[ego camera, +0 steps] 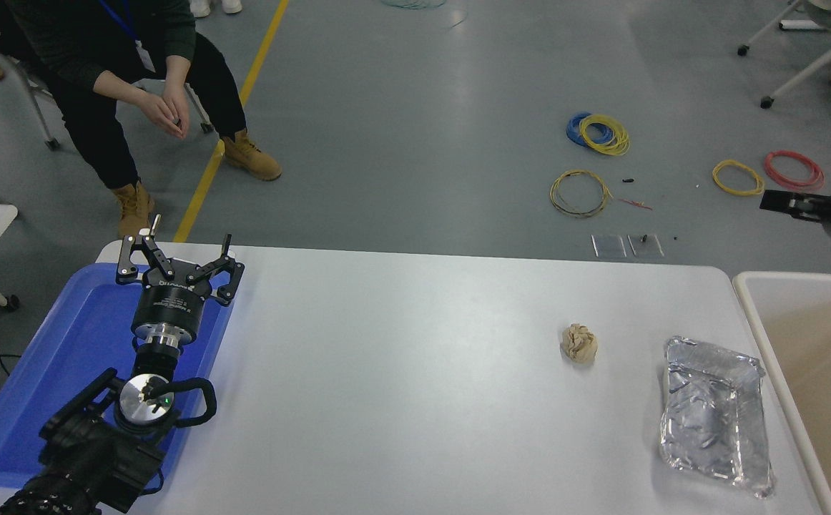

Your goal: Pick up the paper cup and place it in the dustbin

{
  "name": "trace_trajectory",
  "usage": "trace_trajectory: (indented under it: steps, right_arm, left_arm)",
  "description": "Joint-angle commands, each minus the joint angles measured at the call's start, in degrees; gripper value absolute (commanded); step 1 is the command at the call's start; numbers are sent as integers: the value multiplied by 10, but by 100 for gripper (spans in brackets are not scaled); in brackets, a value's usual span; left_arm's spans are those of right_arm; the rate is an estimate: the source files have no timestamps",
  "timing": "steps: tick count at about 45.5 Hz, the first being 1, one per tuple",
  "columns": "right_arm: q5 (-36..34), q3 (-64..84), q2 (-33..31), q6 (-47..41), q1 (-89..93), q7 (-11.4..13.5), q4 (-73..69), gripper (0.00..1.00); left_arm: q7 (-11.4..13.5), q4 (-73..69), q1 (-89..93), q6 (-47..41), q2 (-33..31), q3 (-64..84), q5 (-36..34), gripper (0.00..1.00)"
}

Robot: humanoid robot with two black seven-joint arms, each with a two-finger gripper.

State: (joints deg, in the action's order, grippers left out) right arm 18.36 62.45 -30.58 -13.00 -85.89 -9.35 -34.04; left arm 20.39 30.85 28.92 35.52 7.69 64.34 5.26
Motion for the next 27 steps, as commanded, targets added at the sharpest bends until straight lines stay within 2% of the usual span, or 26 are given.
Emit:
trace_trajectory:
  steps: [1, 27]
  right_arm:
    - [0, 56, 26, -77, -123, 0, -100, 100]
    - [0, 86, 76, -177, -275, 0, -286, 100]
  left_arm:
    - [0, 0, 0, 0, 0, 0, 0, 100]
    - [0, 0, 0, 0, 0, 0, 0, 100]
